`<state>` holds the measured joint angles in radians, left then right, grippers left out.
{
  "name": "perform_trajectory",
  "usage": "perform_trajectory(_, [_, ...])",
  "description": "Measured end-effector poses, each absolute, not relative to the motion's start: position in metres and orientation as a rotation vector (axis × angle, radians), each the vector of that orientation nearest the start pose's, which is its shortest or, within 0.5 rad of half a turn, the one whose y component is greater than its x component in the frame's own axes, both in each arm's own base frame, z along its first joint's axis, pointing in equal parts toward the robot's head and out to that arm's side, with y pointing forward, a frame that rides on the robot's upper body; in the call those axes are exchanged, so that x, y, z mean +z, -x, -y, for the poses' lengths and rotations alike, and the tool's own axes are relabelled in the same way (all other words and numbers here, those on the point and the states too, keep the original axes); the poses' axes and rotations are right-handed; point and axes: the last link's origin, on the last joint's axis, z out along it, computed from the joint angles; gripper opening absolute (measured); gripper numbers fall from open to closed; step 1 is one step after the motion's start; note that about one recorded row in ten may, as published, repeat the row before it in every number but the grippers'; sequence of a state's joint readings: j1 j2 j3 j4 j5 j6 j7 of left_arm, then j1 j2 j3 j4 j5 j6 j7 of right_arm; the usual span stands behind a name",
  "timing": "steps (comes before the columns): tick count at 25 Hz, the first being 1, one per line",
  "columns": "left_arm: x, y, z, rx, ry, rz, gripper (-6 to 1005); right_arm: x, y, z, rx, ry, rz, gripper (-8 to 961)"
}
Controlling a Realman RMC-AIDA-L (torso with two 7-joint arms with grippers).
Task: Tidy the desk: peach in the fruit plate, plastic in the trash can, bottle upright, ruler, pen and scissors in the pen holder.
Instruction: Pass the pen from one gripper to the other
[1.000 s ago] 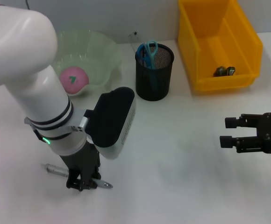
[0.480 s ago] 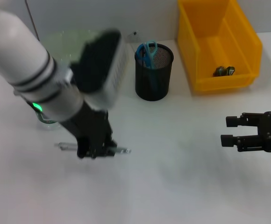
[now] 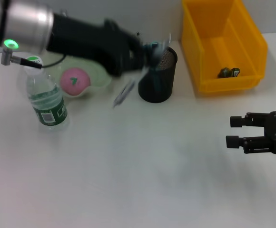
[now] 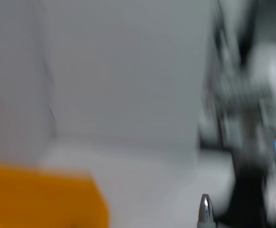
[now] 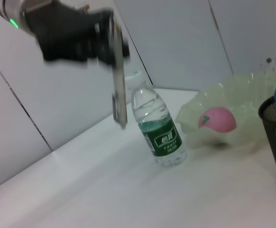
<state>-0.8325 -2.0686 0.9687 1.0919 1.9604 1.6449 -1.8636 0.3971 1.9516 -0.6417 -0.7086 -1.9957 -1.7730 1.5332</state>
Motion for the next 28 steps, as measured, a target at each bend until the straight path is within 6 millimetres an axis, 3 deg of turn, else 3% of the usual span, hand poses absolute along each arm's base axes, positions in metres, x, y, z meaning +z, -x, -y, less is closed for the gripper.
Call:
perform_trajectory(5, [0.051,0.104,-0.386,-1.216,2.748,0.558,134,0.065,-0.303,-0.289,0.712,2.728,-0.753,809])
perform_trajectory(6, [0.051,0.104,-0.386,-1.216,2.748,0.558,134,0.065,-0.303,-0.289,0.712,2.728,-0.753,809])
perform_trajectory(9, [0.047,0.118,-0.378,-1.447,2.606,0.613,134,0.066,-0.302,-0.292,0.710,2.732,-0.675,809])
perform_trajectory(11, [0.047,0.118,-0.378,-1.447,2.606,0.613,134,0.066,-0.300,-0.293,0.709,2.731,-0.638,809])
perform_trajectory(12, [0.033,0.128,-0.370,-1.549,2.508,0.631,134,0.067,-0.298,-0.295,0.712,2.731,-0.599,809])
perform_trajectory(14, [0.023,0.132,-0.367,-1.562,2.469,0.628,134,0.068,-0.297,-0.296,0.718,2.729,-0.579,809])
perform_trajectory(15, [0.005,0.136,-0.362,-1.573,2.411,0.613,134,0.069,-0.295,-0.298,0.729,2.722,-0.542,809])
perform_trajectory(19, [-0.028,0.139,-0.351,-1.531,2.341,0.566,135,0.071,-0.293,-0.300,0.745,2.707,-0.499,810])
perform_trajectory(21, [-0.054,0.134,-0.341,-1.474,2.295,0.527,135,0.070,-0.289,-0.302,0.784,2.668,-0.428,810])
perform_trajectory(27, [-0.067,0.130,-0.337,-1.428,2.277,0.498,135,0.066,-0.284,-0.305,0.812,2.577,-0.305,810])
perform_trajectory(28, [-0.080,0.124,-0.334,-1.375,2.237,0.475,135,0.066,-0.284,-0.305,0.812,2.577,-0.305,810])
